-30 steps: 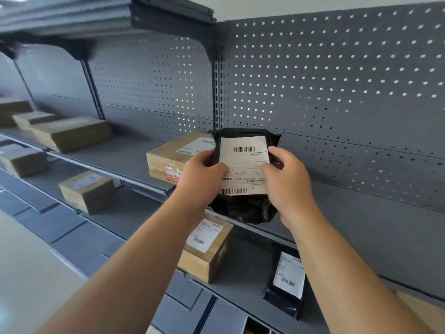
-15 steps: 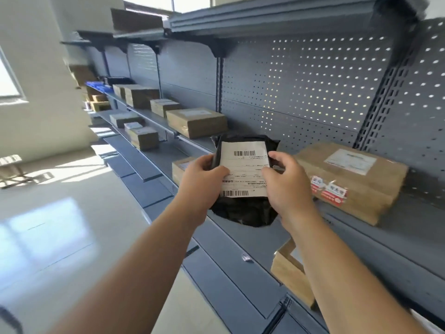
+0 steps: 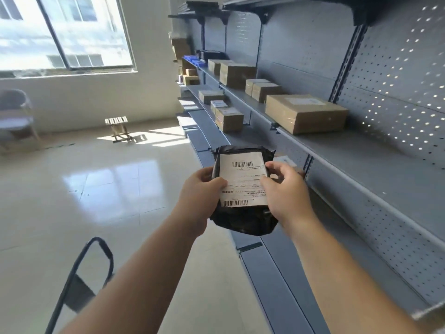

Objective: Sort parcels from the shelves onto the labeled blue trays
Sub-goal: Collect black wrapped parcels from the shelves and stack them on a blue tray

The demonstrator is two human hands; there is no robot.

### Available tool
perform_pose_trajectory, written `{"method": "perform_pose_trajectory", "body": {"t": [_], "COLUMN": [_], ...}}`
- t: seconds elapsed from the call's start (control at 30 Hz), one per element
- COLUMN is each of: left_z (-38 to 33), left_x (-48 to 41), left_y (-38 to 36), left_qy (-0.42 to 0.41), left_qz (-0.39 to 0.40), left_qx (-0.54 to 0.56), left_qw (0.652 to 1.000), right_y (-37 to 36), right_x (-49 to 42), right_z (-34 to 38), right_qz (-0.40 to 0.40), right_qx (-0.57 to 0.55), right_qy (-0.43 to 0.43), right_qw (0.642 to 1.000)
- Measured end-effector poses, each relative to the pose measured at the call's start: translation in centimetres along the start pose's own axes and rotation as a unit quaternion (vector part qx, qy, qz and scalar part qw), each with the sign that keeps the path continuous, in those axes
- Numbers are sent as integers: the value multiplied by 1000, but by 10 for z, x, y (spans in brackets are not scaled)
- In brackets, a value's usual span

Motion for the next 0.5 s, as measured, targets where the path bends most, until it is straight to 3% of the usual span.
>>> {"method": "perform_pose_trajectory", "body": {"t": [0.5], "left_z": [-10], "left_x": [-228], "left_y": [67], "left_qy": [-17], "left_qz": [-160], "left_qx": [1], "left_qw": [987], "right_y": [-183], "right_x": [-219], "right_z": [66], "right_qz": [189], "right_qx": [-9], "right_qy": [28], "right_qw": [981]}}
Point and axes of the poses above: each hand's wrist, its own x-axis away from the middle knuckle, its own y-axis out of the back of the hand, z = x × y, the point moved 4 cm from there along -x, towards the middle knuckle, and after that the axes turned 11 degrees about -y, right-handed, at the moved point
